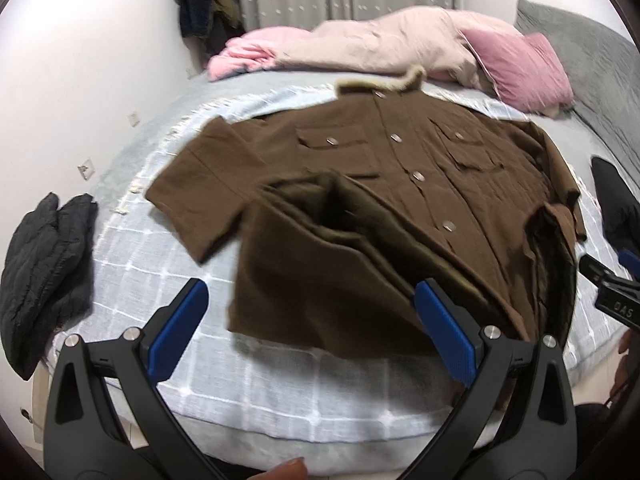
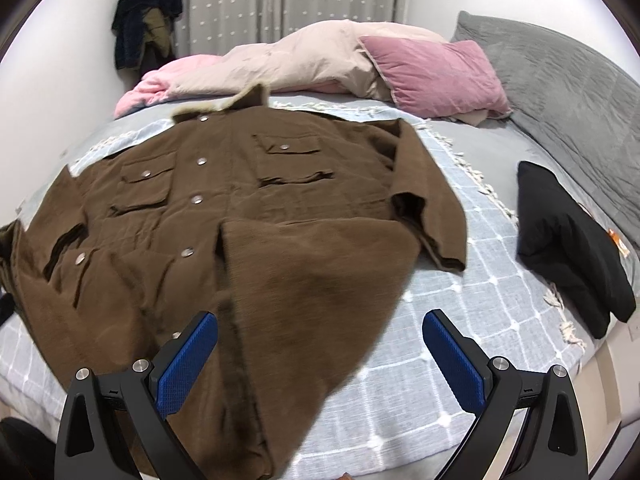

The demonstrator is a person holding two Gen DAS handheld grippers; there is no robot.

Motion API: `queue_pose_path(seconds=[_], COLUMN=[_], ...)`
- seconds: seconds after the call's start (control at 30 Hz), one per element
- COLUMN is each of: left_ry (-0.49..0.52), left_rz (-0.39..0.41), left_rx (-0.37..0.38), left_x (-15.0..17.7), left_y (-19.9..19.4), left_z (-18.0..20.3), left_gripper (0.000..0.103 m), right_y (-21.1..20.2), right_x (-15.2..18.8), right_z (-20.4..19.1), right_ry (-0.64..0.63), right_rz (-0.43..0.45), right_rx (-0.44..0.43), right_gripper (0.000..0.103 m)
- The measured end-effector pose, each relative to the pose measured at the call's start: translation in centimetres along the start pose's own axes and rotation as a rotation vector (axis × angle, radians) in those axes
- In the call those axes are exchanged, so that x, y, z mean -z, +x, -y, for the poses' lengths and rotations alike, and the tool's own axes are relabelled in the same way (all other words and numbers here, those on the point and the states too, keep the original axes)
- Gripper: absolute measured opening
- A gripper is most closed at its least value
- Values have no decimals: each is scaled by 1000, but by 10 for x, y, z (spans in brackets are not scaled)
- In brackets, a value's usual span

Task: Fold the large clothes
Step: 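Grasp the folded front panel of the brown coat with the left gripper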

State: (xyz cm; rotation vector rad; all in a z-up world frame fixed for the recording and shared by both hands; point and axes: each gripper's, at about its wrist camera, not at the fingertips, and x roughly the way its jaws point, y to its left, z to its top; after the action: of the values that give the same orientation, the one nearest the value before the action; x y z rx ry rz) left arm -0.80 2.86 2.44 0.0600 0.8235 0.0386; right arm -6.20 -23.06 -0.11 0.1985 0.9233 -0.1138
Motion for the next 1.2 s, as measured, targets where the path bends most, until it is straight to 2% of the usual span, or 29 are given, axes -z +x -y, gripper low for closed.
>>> queue_pose_path(seconds=[0.2, 0.3, 0.33, 0.57, 0.63, 0.77, 0.9, 0.97, 1.0, 1.07, 1.1, 1.13, 1.2], left_ry=[-105, -57, -49, -179, -193, -199, -216, -214, -213, -208, -207, -211, -189], left_rz=[49, 21, 4, -51, -58, -46, -37, -40, -52, -88, -115, -113, -82], left_rx=[-19, -13, 6, 176, 206, 217, 222, 206, 203, 216, 221, 224, 214], left_x=[-9, -17, -20, -24, -23, -25, -27, -30, -30, -29, -27, -23, -15], left_y=[0, 10, 14, 34, 36, 33, 30, 34, 39, 49, 54, 52, 40], left_z=[-32, -33, -34, -53, -53, -53, -58, -60, -61, -63, -64, -67, -74], left_gripper=[103, 103, 103, 102, 97, 95, 83, 75, 66, 35, 17, 16, 15], right_y=[14, 22, 24, 39, 43, 48, 49, 56, 62, 74, 79, 79, 67], right_x=[-7, -10, -11, -20, -22, -26, -27, -27, -26, -24, -22, -21, -20], right_z=[9, 6, 5, 16, 17, 6, -13, -21, -23, -22, -18, -12, 8], right_ry=[35, 31, 31, 91, 100, 87, 31, -2, -13, -15, -5, 11, 61], right_rz=[-44, -57, -61, -80, -79, -89, -78, -90, -103, -135, -154, -155, -125], right_rx=[-26, -32, -30, -56, -63, -85, -105, -86, -70, -44, -31, -34, -46], right_gripper=[103, 103, 103, 103, 102, 101, 98, 85, 81, 54, 46, 36, 28])
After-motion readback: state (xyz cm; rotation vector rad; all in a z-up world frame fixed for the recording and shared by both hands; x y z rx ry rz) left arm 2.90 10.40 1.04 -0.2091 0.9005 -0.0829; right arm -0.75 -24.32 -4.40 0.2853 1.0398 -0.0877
